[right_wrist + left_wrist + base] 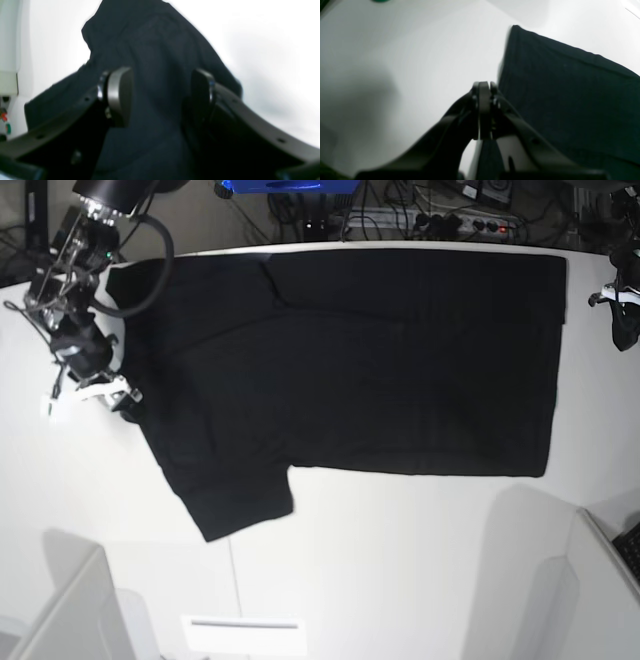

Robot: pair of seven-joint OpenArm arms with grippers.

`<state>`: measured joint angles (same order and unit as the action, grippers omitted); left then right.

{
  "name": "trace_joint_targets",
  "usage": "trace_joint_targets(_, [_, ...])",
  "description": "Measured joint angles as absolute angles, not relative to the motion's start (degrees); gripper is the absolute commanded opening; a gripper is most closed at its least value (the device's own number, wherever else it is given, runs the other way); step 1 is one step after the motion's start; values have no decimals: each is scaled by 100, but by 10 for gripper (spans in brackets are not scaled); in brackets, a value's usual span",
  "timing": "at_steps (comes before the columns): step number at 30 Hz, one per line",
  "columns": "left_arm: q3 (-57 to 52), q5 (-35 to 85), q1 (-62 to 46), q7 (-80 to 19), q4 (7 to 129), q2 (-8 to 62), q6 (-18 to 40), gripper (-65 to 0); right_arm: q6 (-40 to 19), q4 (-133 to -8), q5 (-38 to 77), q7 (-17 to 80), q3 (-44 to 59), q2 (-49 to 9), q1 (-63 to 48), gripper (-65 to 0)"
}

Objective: Fold the T-shirt properly
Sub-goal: 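Release the corners and move the right gripper to the shirt's side edge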

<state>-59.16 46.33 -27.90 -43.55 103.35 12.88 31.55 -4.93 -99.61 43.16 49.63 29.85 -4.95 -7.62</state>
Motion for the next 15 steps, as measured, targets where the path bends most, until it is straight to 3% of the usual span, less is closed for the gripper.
trace_joint_targets(6, [-5857,4633,-2781,-4359,10335,1273,3155,-650,-460,-8499,4278,4849,2399,-919,526,-309])
trace_joint_targets(15, [-5885,4628,-2832,-4375,10333,1334,3157,-650,-456,-5920,4300,3651,943,-1529,1966,-305])
